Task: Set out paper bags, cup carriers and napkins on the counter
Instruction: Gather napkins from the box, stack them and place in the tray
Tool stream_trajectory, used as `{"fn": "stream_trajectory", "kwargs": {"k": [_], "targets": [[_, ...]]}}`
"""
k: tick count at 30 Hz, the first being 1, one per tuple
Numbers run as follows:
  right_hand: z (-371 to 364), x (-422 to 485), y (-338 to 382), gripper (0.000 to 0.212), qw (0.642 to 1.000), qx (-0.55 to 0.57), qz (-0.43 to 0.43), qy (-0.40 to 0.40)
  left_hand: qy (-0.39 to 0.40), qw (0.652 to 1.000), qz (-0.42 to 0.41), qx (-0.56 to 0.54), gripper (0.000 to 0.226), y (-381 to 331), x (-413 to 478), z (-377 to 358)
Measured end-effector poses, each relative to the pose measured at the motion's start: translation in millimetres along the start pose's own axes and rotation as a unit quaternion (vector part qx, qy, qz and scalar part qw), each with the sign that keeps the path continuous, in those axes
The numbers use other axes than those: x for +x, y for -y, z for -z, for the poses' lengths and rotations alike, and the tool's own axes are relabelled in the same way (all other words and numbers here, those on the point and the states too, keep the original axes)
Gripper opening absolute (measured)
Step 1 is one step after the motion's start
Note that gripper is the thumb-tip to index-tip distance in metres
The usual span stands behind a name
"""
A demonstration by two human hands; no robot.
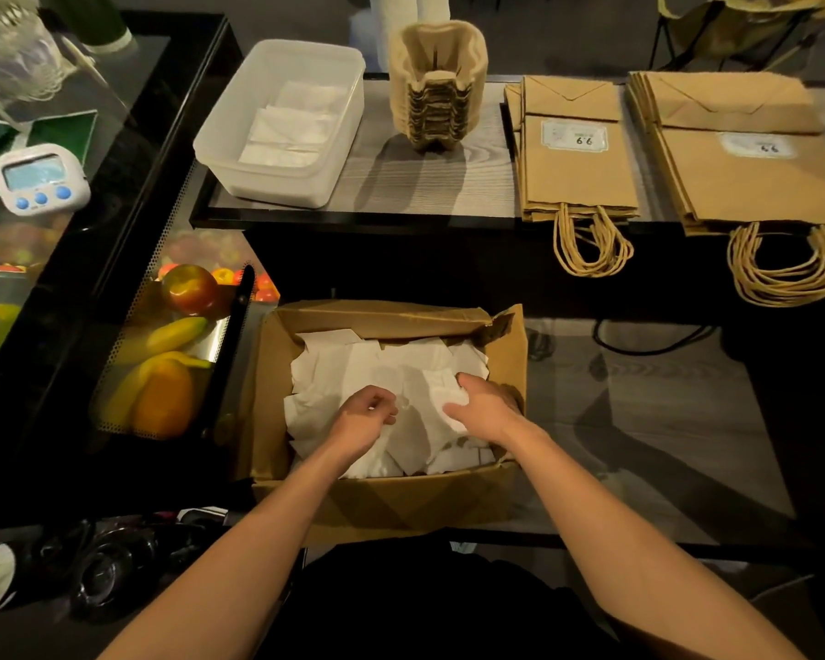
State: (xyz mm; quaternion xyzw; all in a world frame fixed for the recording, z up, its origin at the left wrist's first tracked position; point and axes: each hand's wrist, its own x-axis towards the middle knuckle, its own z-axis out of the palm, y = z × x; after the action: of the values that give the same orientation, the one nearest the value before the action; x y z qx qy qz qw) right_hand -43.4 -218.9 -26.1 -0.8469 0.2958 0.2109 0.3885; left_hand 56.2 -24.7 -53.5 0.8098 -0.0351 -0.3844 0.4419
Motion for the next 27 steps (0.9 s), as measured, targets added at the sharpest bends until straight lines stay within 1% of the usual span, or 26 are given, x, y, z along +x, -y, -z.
{"fn": "stream_trajectory", "kwargs": {"k": [2, 3, 5, 6, 7, 9, 10, 12, 14, 16, 18, 19, 21, 23, 24, 27], "targets": [[3.0, -0.9, 0.5, 0.065, 0.998, 0.053, -0.015, -0.007, 0.0, 1.0, -0.004, 0.007, 0.014, -3.2, -0.7, -1.0], [4.4, -0.7, 0.8, 0.065, 0.999, 0.039, -0.015, 0.002, 0.001, 1.0, -0.005, 0.011, 0.014, -4.4, -0.8, -1.6], [7.6, -2.0, 2.8, 0.057, 0.996, -0.068, 0.001, 0.05, 0.005, 1.0, -0.005, 0.016, 0.015, -6.2, -1.5, -2.8], [8.2, -2.6, 4.2, 0.051, 0.989, -0.131, 0.005, 0.072, 0.007, 1.0, -0.004, 0.017, 0.015, -7.2, -1.9, -3.3], [8.0, -2.4, 5.6, 0.046, 0.98, -0.181, 0.004, 0.083, 0.008, 1.0, -0.003, 0.018, 0.015, -7.8, -2.3, -3.7], [6.4, 0.3, 5.4, 0.039, 0.971, -0.226, 0.005, 0.074, 0.009, 1.0, 0.002, 0.017, 0.014, -8.0, -2.1, -4.2], [5.6, 1.4, 5.4, 0.04, 0.971, -0.232, 0.009, 0.058, 0.009, 1.0, 0.005, 0.017, 0.013, -8.0, -2.1, -4.3], [5.1, 3.6, 5.7, 0.048, 0.97, -0.237, 0.029, 0.036, 0.012, 1.0, 0.009, 0.019, 0.014, -7.9, -1.6, -4.0], [6.6, 4.1, 7.4, 0.056, 0.96, -0.27, 0.046, 0.059, 0.017, 1.0, 0.011, 0.021, 0.014, -7.6, -0.9, -4.4], [8.0, 5.7, 8.3, 0.058, 0.94, -0.325, 0.048, 0.089, 0.021, 0.999, 0.014, 0.024, 0.014, -8.1, -0.1, -4.9], [8.5, 9.9, 7.5, 0.059, 0.928, -0.362, 0.054, 0.074, 0.022, 0.999, 0.012, 0.028, 0.014, -9.6, 1.4, -5.1], [9.1, 11.4, 8.1, 0.06, 0.925, -0.37, 0.057, 0.071, 0.023, 0.999, 0.011, 0.028, 0.014, -10.5, 2.7, -5.3], [11.9, 10.9, 10.8, 0.057, 0.918, -0.38, 0.053, 0.098, 0.023, 0.999, 0.014, 0.025, 0.014, -13.3, 3.7, -5.8], [15.4, 12.0, 13.3, 0.049, 0.911, -0.386, 0.045, 0.139, 0.025, 0.999, 0.018, 0.017, 0.014, -15.3, 5.4, -7.4], [18.4, 12.7, 14.3, 0.044, 0.911, -0.382, 0.048, 0.147, 0.027, 0.999, 0.021, 0.013, 0.014, -16.4, 6.6, -7.9], [28.5, 18.7, 11.6, 0.03, 0.938, -0.317, 0.046, 0.134, 0.027, 0.999, 0.031, 0.001, 0.014, -21.2, 11.6, -9.1]]}}
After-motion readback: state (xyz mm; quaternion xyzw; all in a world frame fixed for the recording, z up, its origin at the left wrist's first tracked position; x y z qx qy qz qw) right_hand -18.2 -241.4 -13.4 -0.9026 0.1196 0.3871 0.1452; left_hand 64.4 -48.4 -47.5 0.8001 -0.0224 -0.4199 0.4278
